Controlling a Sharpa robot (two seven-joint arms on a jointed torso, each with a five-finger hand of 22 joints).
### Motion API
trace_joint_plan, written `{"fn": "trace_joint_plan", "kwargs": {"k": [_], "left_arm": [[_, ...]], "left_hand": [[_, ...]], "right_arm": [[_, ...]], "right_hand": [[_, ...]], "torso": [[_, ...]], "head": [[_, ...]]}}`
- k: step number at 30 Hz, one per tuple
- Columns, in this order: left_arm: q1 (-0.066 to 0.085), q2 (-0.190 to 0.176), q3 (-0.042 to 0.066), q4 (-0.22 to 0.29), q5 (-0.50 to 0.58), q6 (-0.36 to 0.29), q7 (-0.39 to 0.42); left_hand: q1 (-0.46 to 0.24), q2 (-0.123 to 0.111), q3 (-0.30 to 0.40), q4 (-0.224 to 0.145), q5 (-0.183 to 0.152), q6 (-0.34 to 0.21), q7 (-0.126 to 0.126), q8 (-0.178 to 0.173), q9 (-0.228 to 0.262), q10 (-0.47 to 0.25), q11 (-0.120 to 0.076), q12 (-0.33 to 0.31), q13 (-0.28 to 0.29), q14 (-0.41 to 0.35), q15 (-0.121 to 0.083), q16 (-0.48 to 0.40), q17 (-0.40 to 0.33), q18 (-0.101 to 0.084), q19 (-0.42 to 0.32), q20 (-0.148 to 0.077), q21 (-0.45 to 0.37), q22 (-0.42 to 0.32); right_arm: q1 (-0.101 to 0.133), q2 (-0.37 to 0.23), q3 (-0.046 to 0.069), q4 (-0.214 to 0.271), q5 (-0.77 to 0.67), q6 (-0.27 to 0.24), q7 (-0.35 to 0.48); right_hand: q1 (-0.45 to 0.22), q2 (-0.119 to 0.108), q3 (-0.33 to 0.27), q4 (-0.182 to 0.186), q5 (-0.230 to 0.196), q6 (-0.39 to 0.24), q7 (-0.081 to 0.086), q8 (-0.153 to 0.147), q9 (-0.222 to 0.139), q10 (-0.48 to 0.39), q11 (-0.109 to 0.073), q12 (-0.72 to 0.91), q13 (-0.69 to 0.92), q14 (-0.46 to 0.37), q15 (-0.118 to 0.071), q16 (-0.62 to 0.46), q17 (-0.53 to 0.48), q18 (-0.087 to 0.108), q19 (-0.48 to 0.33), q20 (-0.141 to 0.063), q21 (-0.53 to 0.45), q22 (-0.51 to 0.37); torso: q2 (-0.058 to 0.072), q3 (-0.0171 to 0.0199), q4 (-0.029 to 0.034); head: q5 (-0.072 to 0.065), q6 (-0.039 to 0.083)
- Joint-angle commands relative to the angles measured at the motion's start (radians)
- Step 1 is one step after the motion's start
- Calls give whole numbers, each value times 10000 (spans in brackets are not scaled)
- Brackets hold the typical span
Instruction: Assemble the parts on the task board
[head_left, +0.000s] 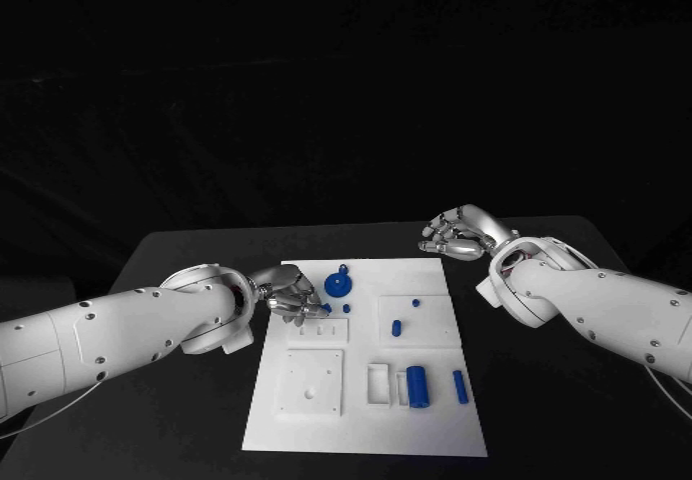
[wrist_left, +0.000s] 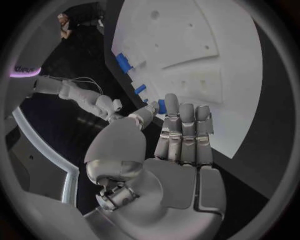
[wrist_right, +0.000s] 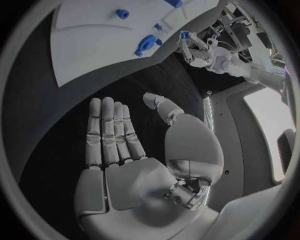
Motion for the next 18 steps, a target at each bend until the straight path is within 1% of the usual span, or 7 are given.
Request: {"fn": "trace_joint_plan", "kwargs": {"k": [1, 6, 8, 10, 12, 14, 18], "left_arm": [[68, 45, 0, -71, 1623, 1787, -732], [107, 81, -1, -203, 2375, 2248, -1097], [115, 99, -2, -259, 2701, 2343, -1318], [134, 110, -3, -308, 2949, 2239, -1484], [147, 131, -3, -344, 3136, 2110, -1611], [159, 143, -4, -356, 3329, 1899, -1804], [185, 198, -6, -386, 3379, 1647, -2184]], "left_hand": [[-671, 283, 72, -545, 684, 23, 18, 462, 333, -219, 2, 8, 47, -195, 88, 79, 22, -149, -163, -783, -22, 211], [-1782, 786, 351, -1322, 938, -31, -24, 684, 1035, -333, -7, 91, 96, -306, 135, 175, 15, -141, -213, -727, -3, 212], [-2225, 948, 467, -1434, 1045, 20, -78, 818, 1362, -302, -45, 165, 127, -282, 126, 246, 25, -132, -185, -732, 13, 208], [-2183, 368, 2096, -934, -397, 119, -174, 1016, 1847, -223, -123, 286, 170, -228, 67, 358, 45, -75, -96, -776, 8, 196], [-2823, 315, 2785, -966, -326, 186, -240, 1202, 2400, -169, -180, 438, 220, -159, 26, 501, 72, -98, 24, -817, 188, 232], [-3084, 338, 2940, -1022, -205, 274, -290, 1296, 2675, -75, -232, 567, 265, -88, -7, 618, 104, -86, 86, -852, 296, 236], [-3701, 432, 3098, -1211, 541, 487, -436, 1500, 3348, 105, -374, 895, 382, 88, -156, 941, 196, -45, 249, -967, 586, 235]], "right_arm": [[-2, 16, 3, -1, -25, 140, 79], [-2, 11, 3, -4, -25, 142, 72], [-2, 11, 3, -1, -25, 140, 71], [-2, 13, 3, 0, -25, 139, 72], [-2, 11, 3, 3, -25, 140, 68], [-2, 13, 3, 1, -25, 140, 68], [-2, 13, 3, 3, -25, 134, 68]], "right_hand": [[29, 51, 25, -18, 68, -61, 1, -36, -9, -55, 12, 64, -17, -84, 6, 42, -12, 154, 14, 40, -39, 16], [36, 53, 29, -22, 89, -62, 1, -36, -10, -57, 12, 69, -25, -84, 6, 44, -15, 154, 15, 39, -43, 20], [38, 53, 31, -24, 100, -62, 1, -36, -10, -57, 12, 72, -28, -85, 6, 45, -16, 154, 15, 40, -44, 22], [42, 53, 34, -26, 117, -62, 1, -36, -11, -58, 12, 75, -33, -85, 6, 46, -18, 154, 16, 39, -46, 25], [45, 55, 37, -27, 127, -63, 2, -37, -11, -59, 12, 77, -37, -86, 6, 47, -19, 154, 17, 39, -47, 27], [49, 56, 39, -30, 138, -65, 2, -37, -11, -59, 12, 80, -40, -86, 6, 48, -21, 154, 18, 39, -49, 29], [55, 57, 44, -34, 160, -66, 3, -38, -12, -61, 12, 85, -48, -86, 6, 50, -23, 154, 19, 39, -52, 33]], "torso": [[-2, -5, 1], [10, -10, 3], [10, -11, 5], [6, -11, 6], [6, -11, 7], [8, -15, 11], [9, -16, 13]], "head": [[15, -11], [37, -29], [56, -32], [70, -39], [77, -55], [80, -70], [81, -80]]}}
